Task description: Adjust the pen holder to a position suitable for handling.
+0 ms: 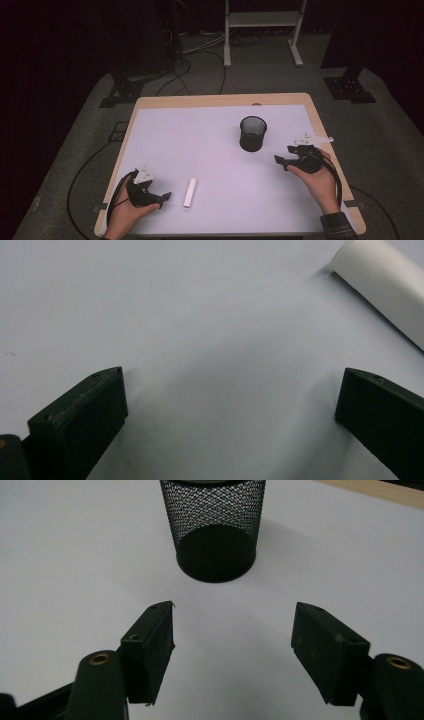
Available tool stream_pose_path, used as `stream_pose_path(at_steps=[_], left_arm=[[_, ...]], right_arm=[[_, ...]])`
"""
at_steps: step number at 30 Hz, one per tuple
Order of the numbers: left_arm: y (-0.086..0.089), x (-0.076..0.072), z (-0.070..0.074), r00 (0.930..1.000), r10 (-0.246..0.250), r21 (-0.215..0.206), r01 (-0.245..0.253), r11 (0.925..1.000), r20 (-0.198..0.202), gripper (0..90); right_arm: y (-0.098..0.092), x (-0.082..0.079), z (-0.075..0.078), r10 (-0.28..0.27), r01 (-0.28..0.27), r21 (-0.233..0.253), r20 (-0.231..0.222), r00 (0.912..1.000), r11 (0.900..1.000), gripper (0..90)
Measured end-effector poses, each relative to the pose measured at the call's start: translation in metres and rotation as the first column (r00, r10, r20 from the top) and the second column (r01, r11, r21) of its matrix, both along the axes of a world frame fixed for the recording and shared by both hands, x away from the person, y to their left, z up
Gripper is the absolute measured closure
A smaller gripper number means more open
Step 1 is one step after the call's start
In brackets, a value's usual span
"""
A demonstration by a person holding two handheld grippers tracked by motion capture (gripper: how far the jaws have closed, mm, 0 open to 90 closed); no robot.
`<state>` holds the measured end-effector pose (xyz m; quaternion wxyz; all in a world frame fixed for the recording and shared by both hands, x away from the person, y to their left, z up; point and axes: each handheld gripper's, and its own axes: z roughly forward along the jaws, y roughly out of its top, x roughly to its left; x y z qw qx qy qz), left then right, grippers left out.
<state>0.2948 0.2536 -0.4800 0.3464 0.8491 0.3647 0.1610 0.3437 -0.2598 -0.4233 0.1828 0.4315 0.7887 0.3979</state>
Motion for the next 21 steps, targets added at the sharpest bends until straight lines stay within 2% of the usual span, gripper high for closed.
stream_pose_path(at_steps=[9,16,21], left_arm=[[0.000,0.000,0.000,1.0000,0.000,-0.001,0.000,1.0000,-0.001,0.0],[0.000,0.000,0.000,1.0000,0.001,-0.004,-0.001,1.0000,0.000,0.0],[0.000,0.000,0.000,1.0000,0.001,-0.003,-0.001,1.0000,0.000,0.0]], right_arm=[[0.008,0.013,0.017,0.019,-0.020,0.017,0.024,0.9995,1.000,33.6],[0.010,0.021,0.026,0.031,-0.032,0.029,0.023,0.9992,0.999,33.5],[0.014,0.032,0.034,0.036,-0.037,0.025,0.030,0.9989,0.999,33.8]])
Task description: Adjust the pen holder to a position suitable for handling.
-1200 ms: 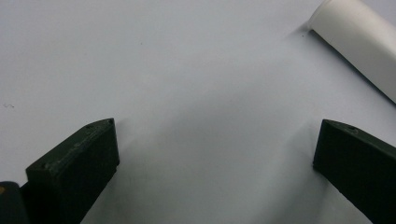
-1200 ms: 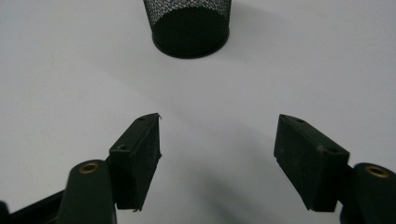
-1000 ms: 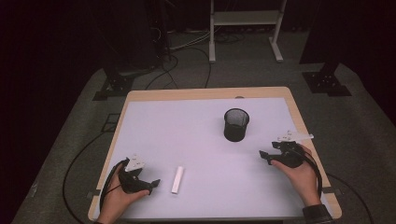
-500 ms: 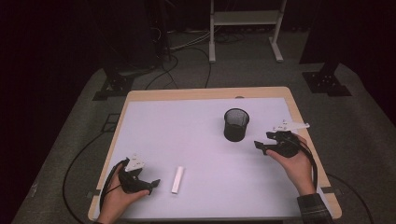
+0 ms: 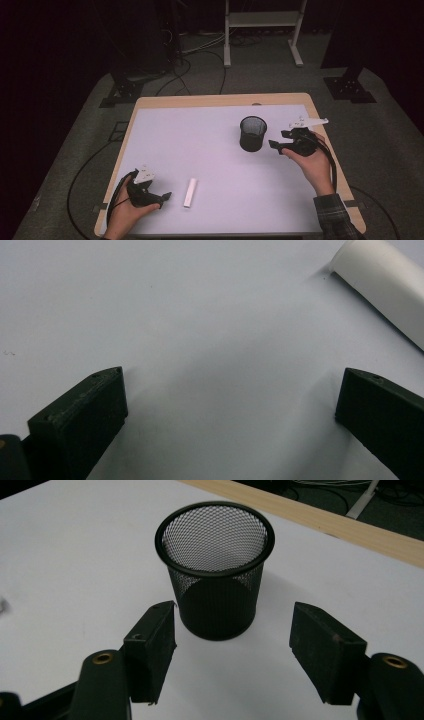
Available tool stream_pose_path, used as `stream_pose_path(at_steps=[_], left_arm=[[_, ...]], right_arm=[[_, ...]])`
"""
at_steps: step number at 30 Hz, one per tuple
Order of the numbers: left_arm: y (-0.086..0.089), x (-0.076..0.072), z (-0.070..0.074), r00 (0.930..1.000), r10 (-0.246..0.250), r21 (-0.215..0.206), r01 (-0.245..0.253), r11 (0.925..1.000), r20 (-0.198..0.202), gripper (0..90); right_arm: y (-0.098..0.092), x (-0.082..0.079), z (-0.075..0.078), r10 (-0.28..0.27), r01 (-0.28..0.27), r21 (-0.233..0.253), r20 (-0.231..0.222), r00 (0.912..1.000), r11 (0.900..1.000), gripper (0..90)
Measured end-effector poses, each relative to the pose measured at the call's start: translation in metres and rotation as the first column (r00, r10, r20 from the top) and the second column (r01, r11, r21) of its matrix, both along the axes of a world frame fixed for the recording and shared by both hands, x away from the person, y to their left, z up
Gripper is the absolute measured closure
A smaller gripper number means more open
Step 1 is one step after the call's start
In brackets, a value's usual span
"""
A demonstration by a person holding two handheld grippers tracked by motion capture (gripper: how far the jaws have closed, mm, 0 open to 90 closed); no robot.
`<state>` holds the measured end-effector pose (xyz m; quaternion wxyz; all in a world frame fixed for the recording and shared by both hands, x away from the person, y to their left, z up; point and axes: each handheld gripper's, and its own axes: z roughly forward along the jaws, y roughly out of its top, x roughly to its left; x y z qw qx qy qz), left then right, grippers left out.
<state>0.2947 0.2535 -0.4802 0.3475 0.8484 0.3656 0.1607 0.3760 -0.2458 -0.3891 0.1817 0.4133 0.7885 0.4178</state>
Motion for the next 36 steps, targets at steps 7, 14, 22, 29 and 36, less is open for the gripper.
stream_pose_path(at_steps=[7,14,22,29,36], left_arm=[[0.000,0.000,0.000,1.0000,-0.003,0.006,0.003,1.0000,-0.001,0.0],[0.000,0.000,0.000,1.0000,-0.002,0.002,0.002,1.0000,0.000,0.0],[0.000,0.000,0.000,1.0000,-0.002,0.002,0.002,1.0000,0.001,0.0],[0.000,0.000,0.000,1.0000,-0.002,0.001,0.002,1.0000,0.002,0.0],[0.000,0.000,0.000,1.0000,-0.002,0.002,0.002,1.0000,0.000,0.0]], right_arm=[[0.005,0.016,0.012,0.008,-0.008,0.008,0.014,0.9999,1.000,34.7],[0.014,0.034,0.017,0.009,-0.009,0.018,0.012,0.9999,1.000,37.6],[0.021,0.052,0.015,-0.001,0.001,0.008,-0.010,1.0000,1.000,41.3],[0.027,0.066,0.013,-0.010,0.010,-0.002,-0.042,0.9991,1.000,44.9],[0.033,0.077,0.009,-0.038,0.036,-0.029,-0.084,0.9957,0.999,49.8]])
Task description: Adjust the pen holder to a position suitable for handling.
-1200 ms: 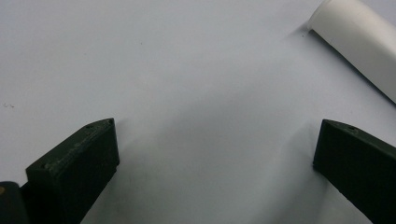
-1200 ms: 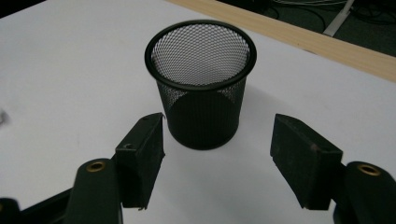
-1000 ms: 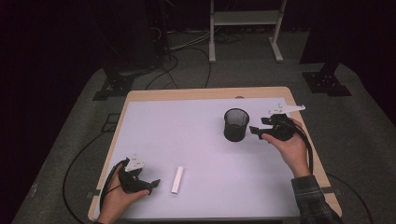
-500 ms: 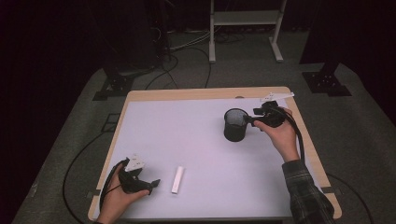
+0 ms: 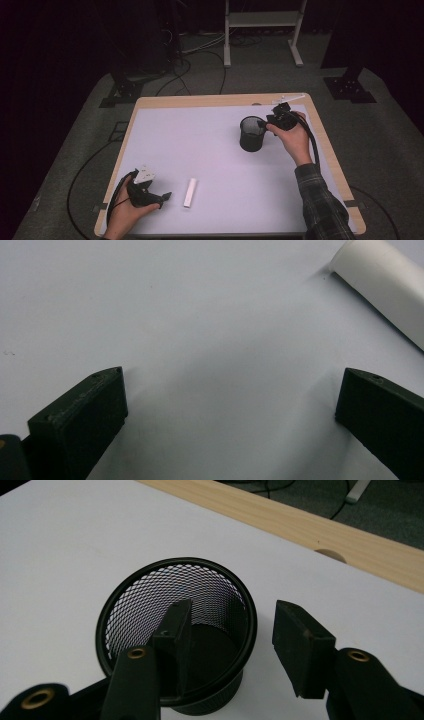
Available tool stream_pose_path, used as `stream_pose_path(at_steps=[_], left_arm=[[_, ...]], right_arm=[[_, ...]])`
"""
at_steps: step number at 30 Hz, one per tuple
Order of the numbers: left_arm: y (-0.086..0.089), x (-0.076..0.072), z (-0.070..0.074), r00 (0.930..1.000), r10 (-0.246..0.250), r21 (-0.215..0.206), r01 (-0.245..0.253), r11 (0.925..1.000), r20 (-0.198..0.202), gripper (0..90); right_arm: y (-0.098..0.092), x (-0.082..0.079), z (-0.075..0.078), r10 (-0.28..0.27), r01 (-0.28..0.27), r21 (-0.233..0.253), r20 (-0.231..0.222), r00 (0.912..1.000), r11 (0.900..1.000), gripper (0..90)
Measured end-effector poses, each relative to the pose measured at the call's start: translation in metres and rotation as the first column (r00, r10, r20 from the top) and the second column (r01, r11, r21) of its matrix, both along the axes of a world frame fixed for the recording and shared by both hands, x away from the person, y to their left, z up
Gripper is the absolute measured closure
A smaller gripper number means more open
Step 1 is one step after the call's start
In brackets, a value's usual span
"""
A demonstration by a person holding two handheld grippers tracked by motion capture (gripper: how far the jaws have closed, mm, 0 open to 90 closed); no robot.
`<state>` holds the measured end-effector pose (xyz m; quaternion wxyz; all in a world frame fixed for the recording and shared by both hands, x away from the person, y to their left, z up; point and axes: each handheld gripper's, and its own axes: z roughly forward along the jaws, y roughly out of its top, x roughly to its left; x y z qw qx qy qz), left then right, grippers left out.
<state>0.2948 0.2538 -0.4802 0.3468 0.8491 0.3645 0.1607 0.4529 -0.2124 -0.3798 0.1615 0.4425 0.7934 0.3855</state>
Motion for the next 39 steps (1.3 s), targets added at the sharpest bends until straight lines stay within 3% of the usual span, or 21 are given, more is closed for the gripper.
stream_pose_path(at_steps=[14,27,39], left_arm=[[0.000,0.000,0.000,1.0000,0.000,0.000,0.000,1.0000,0.001,0.0],[0.000,0.000,0.000,1.0000,0.000,0.000,0.000,1.0000,0.001,0.0],[0.000,0.000,0.000,1.0000,0.000,0.001,0.000,1.0000,0.001,0.0]], right_arm=[[0.011,0.019,-0.018,-0.015,0.012,-0.032,-0.091,0.9958,0.999,62.2],[0.012,0.023,-0.020,-0.029,0.024,-0.054,-0.104,0.9942,0.998,75.2],[0.012,0.023,-0.020,-0.025,0.021,-0.039,-0.109,0.9937,0.999,79.3]])
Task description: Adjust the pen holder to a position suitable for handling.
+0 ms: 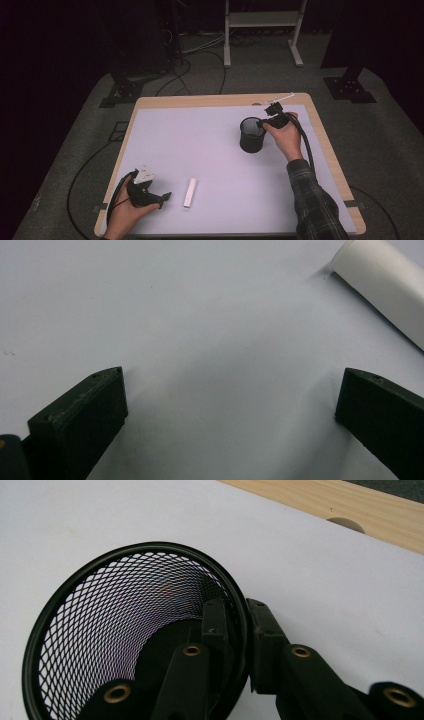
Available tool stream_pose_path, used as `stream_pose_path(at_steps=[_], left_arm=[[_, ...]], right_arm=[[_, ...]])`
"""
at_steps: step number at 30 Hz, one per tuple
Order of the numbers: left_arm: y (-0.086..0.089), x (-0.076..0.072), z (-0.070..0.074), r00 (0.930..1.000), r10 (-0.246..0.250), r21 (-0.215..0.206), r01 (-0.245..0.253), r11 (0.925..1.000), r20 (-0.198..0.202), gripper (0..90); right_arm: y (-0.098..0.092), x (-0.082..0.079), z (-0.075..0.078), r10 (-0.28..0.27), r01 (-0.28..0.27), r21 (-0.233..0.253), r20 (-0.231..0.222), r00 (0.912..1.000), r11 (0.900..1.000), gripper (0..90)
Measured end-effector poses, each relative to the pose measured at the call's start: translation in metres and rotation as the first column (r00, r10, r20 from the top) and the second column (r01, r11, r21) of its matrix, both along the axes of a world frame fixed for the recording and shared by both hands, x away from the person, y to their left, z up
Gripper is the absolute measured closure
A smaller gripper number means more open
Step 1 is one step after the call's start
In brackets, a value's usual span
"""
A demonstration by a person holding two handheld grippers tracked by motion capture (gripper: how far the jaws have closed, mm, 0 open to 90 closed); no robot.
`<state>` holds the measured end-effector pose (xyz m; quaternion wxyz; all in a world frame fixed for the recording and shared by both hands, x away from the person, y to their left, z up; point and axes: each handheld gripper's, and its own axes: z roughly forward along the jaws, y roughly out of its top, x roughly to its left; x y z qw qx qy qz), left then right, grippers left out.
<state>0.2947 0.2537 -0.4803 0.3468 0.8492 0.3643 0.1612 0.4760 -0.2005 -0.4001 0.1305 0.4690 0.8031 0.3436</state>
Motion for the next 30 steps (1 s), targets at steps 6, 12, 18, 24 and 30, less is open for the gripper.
stream_pose_path(at_steps=[6,12,18,24,30], left_arm=[[0.000,0.000,0.000,1.0000,0.000,0.000,0.000,1.0000,0.000,0.0],[0.000,0.000,0.000,1.0000,0.000,0.000,0.000,1.0000,0.000,0.0],[0.000,0.000,0.000,1.0000,0.000,0.000,0.000,1.0000,0.001,0.0],[0.000,0.000,0.000,1.0000,0.000,-0.002,0.000,1.0000,0.002,0.0],[0.000,0.000,0.000,1.0000,0.000,-0.002,0.000,1.0000,0.002,0.0]], right_arm=[[0.001,-0.003,0.004,0.016,-0.016,0.028,-0.003,0.9999,0.999,79.9],[0.003,-0.008,0.009,0.033,-0.033,0.018,-0.002,0.9994,0.999,80.0],[0.005,-0.017,0.016,0.061,-0.062,0.022,0.013,0.9980,0.998,80.0],[0.014,-0.027,0.022,0.102,-0.102,0.017,0.021,0.9946,0.995,80.0],[0.021,-0.036,0.027,0.140,-0.141,0.026,0.016,0.9900,0.990,80.0]])
